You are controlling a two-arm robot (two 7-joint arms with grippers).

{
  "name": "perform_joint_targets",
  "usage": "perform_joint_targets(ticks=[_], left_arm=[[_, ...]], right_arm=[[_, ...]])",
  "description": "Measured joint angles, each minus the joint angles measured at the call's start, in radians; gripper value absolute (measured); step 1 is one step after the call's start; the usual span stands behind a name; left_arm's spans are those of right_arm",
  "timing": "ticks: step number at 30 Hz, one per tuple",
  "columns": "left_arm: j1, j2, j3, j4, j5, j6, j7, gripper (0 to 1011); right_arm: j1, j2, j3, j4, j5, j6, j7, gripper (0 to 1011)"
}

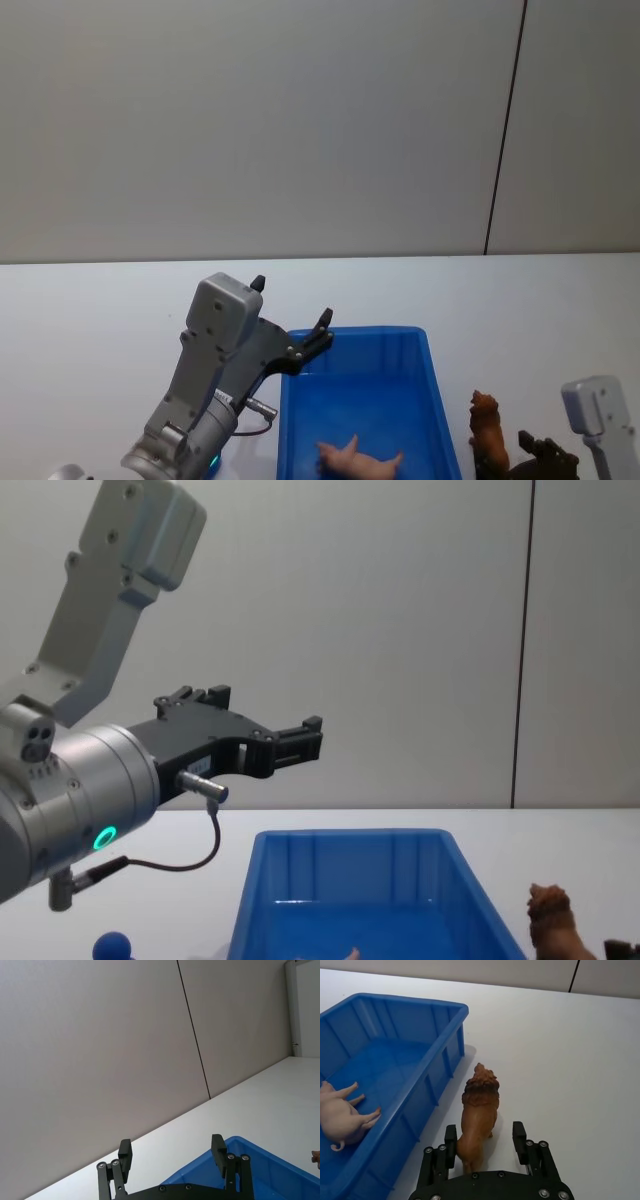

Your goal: Pick up the two dolls from the table and place them into the box.

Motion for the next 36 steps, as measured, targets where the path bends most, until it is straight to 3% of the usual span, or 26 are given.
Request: perform_joint_targets(ticks=[7, 10, 12, 13, 25, 36], left_arm=[[0.0, 0.0, 0.0, 0.0, 0.0, 0.0, 0.0, 1001], [0.0, 0.0, 0.0, 0.0, 0.0, 0.0, 0.0, 1001], [0.0, 0.0, 0.0, 0.0, 0.0, 0.0, 0.0, 1001], [0.0, 0.0, 0.0, 0.0, 0.0, 0.0, 0.0, 1001], [0.0, 0.0, 0.0, 0.0, 0.0, 0.0, 0.0, 1001], [0.0, 0.0, 0.0, 0.0, 0.0, 0.0, 0.0, 1001]], right_arm=[[-0.001, -0.004, 0.0, 0.001, 0.011, 0.024, -0.013, 490], [-0.003, -0.005, 0.001, -0.005, 0.016, 0.033, -0.018, 347], [-0.005, -0.006, 0.002, -0.008, 0.018, 0.035, -0.021, 347], [-0.006, -0.006, 0.002, -0.012, 0.018, 0.036, -0.023, 299], [-0.006, -0.005, 0.004, -0.062, 0.002, 0.009, -0.018, 293], [0.047, -0.02, -0.001, -0.094, -0.018, -0.029, 0.072, 293]])
